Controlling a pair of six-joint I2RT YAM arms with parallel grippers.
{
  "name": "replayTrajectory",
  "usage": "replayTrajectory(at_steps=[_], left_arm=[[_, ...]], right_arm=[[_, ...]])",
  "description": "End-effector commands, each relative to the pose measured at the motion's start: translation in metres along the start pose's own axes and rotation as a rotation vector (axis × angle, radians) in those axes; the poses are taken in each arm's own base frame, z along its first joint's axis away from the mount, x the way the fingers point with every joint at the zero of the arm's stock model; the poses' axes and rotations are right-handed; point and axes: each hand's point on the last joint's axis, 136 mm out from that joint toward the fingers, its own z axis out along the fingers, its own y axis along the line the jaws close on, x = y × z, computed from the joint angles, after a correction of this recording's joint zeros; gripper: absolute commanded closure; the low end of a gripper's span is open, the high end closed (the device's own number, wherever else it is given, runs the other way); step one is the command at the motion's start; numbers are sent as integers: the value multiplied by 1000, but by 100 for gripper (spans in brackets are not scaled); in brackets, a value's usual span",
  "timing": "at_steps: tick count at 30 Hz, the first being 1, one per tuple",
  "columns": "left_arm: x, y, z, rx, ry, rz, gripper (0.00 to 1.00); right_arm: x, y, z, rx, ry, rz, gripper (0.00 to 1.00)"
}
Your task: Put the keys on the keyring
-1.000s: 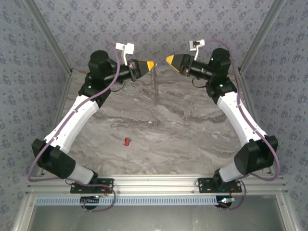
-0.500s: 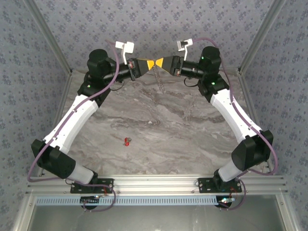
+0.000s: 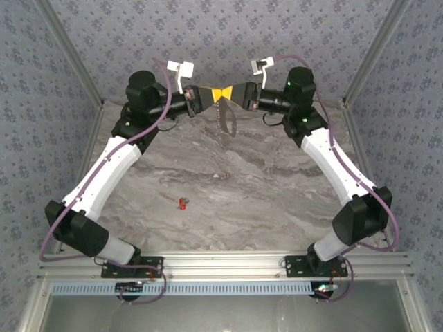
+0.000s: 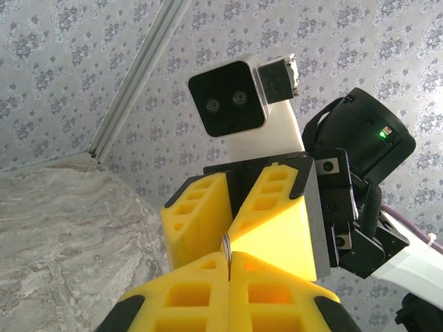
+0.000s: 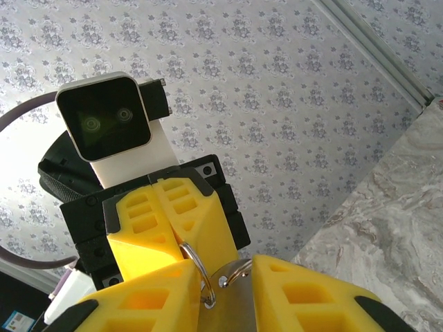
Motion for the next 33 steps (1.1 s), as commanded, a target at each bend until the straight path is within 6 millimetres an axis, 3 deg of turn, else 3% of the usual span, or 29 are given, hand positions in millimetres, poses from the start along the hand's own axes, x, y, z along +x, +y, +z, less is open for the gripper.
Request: replayTrajectory(at_steps=[1, 8, 11, 14, 18, 22, 27, 33], left_arm=[[-4, -26, -3, 85, 21, 55, 100], [1, -32, -2, 118, 60, 44, 100], [3, -34, -2, 135, 85, 34, 100], [3, -33, -1, 116, 97, 17, 100], [-8, -20, -5, -2, 42, -5, 73], [-28, -2, -23, -178, -108, -39, 46], [-48, -1, -50, -227, -324, -88, 42], [-52, -2, -46, -156, -372, -172, 45]], right_arm=[[-7, 13, 1, -23, -2, -42, 73], [-6, 14, 1, -28, 2, -43, 81], [-7, 15, 1, -31, -2, -44, 100], [-9, 14, 0, -35, -23, -39, 100], [-17, 12, -4, -31, -91, -34, 100], [-30, 14, -8, -41, -169, -37, 100], [-42, 21, -10, -55, -254, -46, 100], [-51, 25, -8, -74, -346, -22, 100]])
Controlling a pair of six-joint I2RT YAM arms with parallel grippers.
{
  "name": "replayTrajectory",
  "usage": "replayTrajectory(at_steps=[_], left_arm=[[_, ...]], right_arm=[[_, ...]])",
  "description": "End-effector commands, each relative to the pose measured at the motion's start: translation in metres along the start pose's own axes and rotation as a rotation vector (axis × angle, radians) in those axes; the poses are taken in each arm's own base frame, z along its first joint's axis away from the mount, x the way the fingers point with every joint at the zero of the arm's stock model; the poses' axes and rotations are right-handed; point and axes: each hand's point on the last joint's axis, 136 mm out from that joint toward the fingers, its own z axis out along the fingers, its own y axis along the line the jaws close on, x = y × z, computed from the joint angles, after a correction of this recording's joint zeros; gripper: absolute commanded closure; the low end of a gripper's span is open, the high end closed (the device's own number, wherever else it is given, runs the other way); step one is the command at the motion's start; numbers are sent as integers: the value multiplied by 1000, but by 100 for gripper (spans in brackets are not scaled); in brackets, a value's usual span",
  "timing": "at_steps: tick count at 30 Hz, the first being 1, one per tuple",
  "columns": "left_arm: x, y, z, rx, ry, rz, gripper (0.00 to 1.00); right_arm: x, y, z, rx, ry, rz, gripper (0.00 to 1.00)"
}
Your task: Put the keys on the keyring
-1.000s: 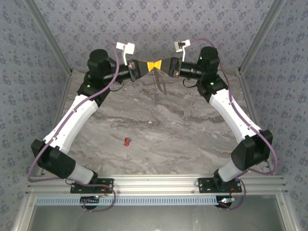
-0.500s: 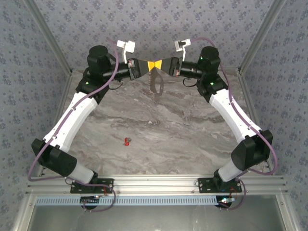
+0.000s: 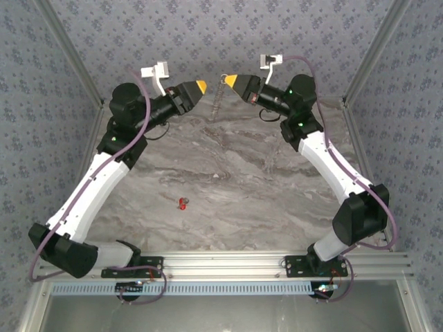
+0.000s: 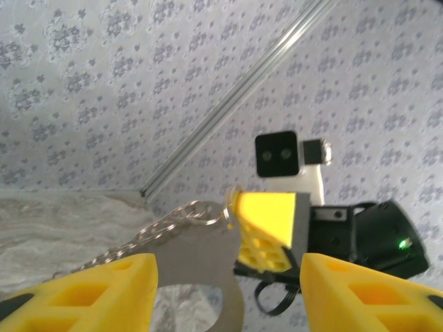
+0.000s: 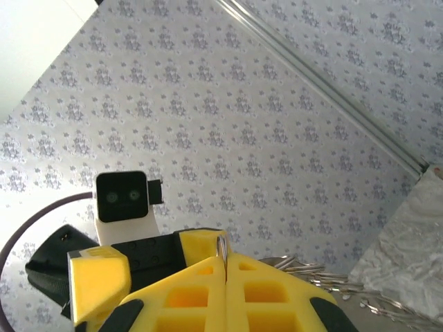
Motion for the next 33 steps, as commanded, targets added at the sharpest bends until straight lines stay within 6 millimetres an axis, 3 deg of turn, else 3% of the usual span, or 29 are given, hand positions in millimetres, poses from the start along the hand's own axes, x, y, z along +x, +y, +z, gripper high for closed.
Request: replayTrajectory(at_steps=[1, 10, 22, 33], left_arm=[[-19, -13, 2, 68, -86, -47, 47], [-16, -9, 14, 93, -53, -36, 56], [-18, -12, 30, 137, -35, -26, 61], [-22, -13, 33, 153, -56, -38, 63]], right_arm=[[-16, 26, -1, -65, -104, -25, 100], [-17, 24, 4, -107, -120, 28, 100], [-4, 20, 14, -119, -87, 66, 100], [-4, 10, 17, -119, -81, 89, 100]])
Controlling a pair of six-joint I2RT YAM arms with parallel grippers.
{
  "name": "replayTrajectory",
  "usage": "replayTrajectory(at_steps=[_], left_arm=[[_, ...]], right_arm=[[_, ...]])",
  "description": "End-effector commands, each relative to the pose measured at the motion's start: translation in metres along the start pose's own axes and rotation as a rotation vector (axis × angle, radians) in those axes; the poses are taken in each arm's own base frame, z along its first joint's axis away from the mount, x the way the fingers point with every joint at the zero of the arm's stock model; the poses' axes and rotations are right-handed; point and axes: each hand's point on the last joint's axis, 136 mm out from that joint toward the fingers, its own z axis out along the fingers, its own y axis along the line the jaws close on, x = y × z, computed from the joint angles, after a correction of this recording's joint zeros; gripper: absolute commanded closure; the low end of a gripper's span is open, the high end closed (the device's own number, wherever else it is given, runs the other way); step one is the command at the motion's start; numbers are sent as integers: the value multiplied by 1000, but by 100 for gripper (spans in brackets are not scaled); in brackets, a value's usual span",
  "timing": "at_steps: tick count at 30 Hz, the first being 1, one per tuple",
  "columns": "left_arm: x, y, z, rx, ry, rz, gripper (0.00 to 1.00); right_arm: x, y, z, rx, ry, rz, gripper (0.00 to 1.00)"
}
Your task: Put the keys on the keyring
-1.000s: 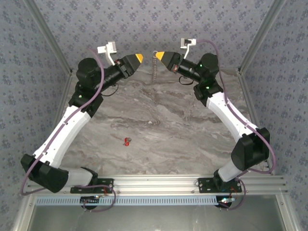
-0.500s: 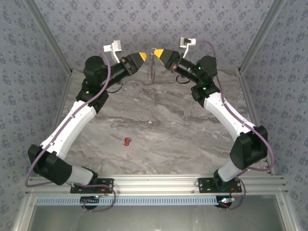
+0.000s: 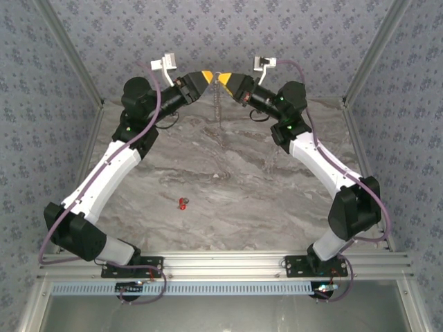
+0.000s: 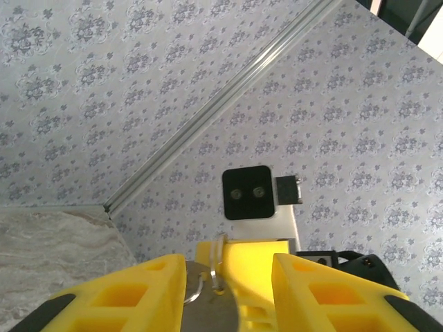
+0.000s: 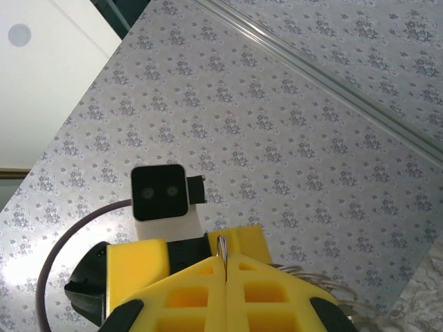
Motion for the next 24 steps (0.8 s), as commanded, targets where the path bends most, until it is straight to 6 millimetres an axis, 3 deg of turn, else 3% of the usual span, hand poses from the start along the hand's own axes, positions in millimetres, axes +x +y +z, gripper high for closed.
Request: replayTrajectory(at_steps=[1, 17, 24], left_arm=[[-15, -20, 1, 64, -37, 27, 62], [-8, 3, 6, 9, -32, 16, 63], [-5, 2, 10, 30, -21, 6, 68]], right_arm=[[-6, 13, 2, -56, -12, -21, 100], [-13, 15, 0, -82, -10, -11, 100], [-15, 17, 1, -96, -10, -2, 100]])
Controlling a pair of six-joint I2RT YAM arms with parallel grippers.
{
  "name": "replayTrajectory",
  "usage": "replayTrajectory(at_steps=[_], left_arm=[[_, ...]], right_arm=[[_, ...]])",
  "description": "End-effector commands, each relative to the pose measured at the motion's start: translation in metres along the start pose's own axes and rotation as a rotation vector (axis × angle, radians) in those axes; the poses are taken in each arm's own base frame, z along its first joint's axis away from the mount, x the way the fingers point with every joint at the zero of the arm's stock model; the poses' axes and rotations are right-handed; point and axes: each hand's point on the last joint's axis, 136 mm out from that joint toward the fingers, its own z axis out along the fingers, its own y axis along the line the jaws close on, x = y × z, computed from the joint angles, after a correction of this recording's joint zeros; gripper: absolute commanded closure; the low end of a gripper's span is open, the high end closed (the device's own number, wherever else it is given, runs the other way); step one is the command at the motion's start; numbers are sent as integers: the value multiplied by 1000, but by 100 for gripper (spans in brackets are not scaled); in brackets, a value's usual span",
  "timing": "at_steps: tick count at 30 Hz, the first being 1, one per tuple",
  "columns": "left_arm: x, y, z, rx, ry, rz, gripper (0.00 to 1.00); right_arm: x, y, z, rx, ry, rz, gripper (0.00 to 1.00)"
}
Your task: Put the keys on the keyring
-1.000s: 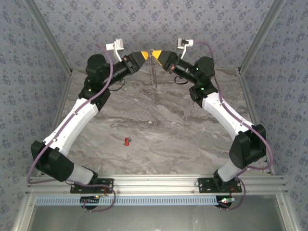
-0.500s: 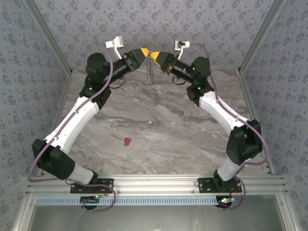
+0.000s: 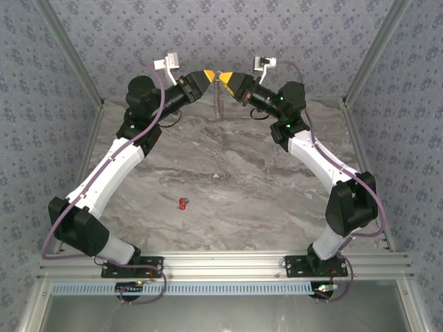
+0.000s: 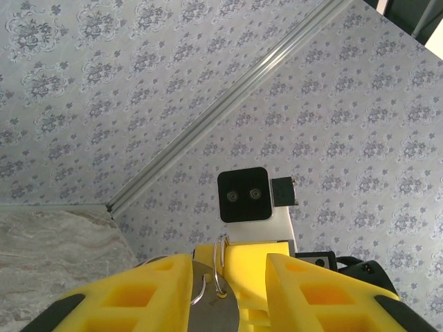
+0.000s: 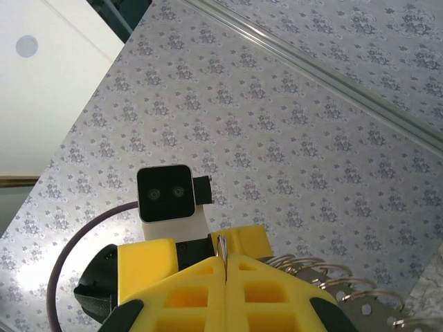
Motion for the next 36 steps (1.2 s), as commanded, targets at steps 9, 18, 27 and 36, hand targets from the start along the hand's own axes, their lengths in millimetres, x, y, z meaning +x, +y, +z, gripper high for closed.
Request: replayTrajectory(at_steps=[9, 18, 27, 36], left_arm=[[-2, -12, 4, 56, -13, 18, 71], [-3, -13, 5, 61, -12, 22, 71], [-3, -16, 7, 76, -13, 23, 77], [-1, -16, 7, 81, -5, 22, 88]], right_arm=[[-10, 27, 4, -87, -7, -36, 100], [-4, 28, 7, -94, 8, -27, 100], [1, 28, 11, -99, 22, -17, 100], [4, 29, 13, -100, 25, -14, 100]])
